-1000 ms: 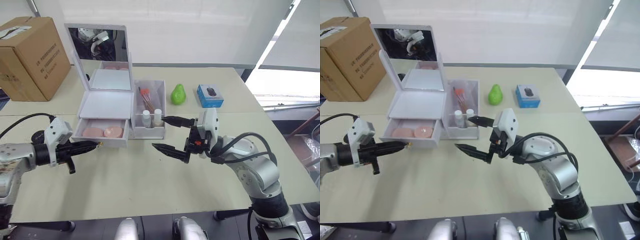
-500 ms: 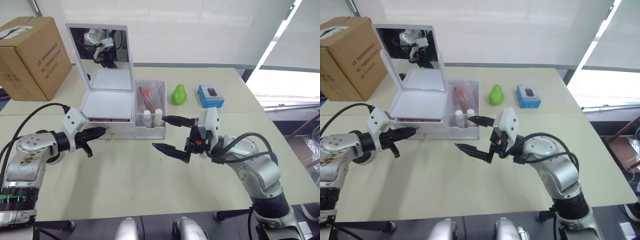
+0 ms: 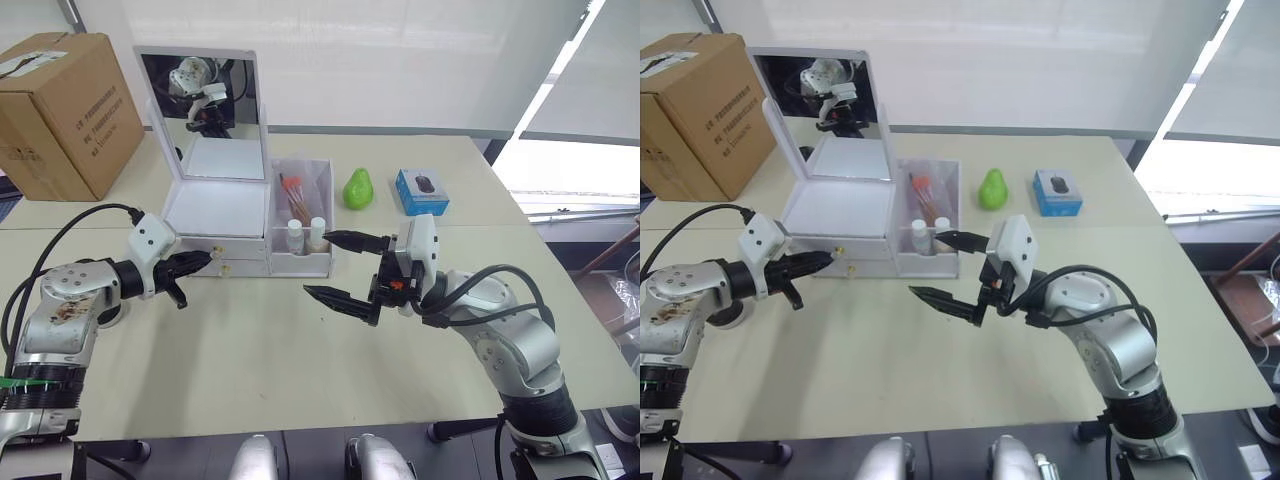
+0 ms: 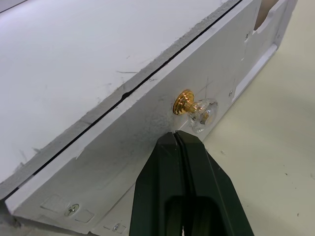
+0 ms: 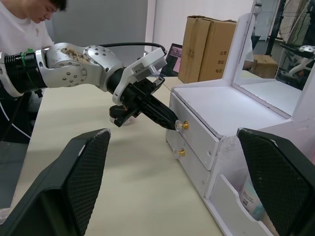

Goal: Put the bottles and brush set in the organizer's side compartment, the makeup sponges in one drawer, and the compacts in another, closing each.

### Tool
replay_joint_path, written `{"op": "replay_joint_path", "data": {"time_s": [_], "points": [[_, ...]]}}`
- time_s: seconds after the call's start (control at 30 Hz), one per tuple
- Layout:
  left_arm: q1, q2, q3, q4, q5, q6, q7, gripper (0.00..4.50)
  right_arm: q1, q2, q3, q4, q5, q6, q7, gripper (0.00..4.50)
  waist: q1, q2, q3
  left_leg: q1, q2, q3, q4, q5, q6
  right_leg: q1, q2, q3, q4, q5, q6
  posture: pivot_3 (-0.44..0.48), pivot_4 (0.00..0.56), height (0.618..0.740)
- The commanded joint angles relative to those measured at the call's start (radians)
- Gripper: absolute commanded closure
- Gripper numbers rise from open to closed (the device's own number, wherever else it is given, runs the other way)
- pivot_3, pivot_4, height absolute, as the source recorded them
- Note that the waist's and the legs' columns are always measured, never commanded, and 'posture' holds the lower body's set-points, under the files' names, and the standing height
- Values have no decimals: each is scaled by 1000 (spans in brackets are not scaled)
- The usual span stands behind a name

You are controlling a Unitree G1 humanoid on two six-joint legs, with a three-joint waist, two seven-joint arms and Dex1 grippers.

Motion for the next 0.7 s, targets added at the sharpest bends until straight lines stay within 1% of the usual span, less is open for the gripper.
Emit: {"op": "replay_joint_path", "data": {"time_s": [0.03, 0.23, 0.47, 0.7], "points": [[-32, 6, 23, 2, 9, -15, 27, 4450, -8, -2, -25, -38, 10, -11, -6, 0, 0, 0, 0, 0, 0, 0, 0, 0, 0, 0, 0, 0, 0, 0, 0, 0, 150, 729], [-46, 2, 27, 19, 8, 1, 48, 4450, -8, -3, -23, -38, 11, -9, -5, 0, -2, 0, 0, 0, 0, 0, 0, 0, 0, 0, 0, 0, 0, 0, 0, 0, 150, 729], [-16, 14, 40, -13, -16, 28, 39, 4450, -6, -6, -24, -41, 10, -5, -8, 0, -3, 0, 0, 0, 0, -1, 0, 0, 0, 0, 1, 0, 0, 1, 1, 0, 150, 729], [27, 38, 95, -46, -53, 69, 21, 4450, -2, -12, -26, -43, 10, -1, -10, 0, -5, 0, 0, 0, 0, -1, 0, 0, 0, 0, 2, 1, 0, 1, 1, 0, 150, 729]]}}
